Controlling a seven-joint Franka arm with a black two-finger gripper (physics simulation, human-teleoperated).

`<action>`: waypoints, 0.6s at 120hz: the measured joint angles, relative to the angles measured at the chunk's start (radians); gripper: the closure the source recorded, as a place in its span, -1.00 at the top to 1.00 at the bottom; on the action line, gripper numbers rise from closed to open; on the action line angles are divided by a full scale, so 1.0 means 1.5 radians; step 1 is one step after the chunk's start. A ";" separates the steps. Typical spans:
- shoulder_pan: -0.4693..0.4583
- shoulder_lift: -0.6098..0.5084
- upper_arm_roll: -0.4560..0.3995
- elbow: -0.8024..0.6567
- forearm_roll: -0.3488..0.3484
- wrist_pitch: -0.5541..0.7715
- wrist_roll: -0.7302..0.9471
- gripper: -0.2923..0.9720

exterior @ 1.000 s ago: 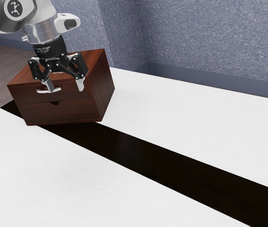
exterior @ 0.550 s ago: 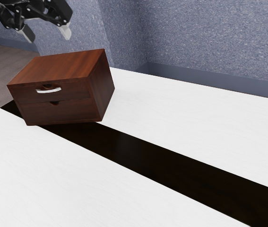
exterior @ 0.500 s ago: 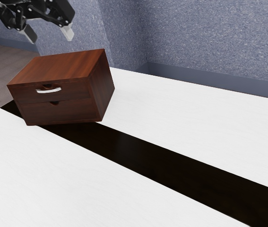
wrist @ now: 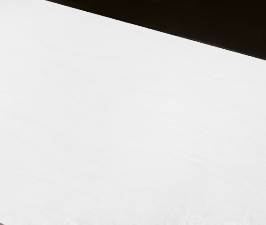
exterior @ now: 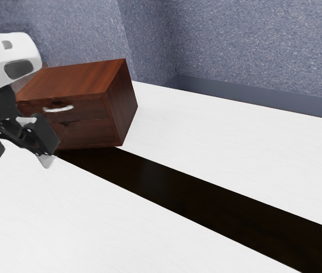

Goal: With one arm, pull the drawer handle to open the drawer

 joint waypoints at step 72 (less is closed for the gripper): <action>0.084 -0.019 0.211 -0.287 0.141 0.253 0.464 0.54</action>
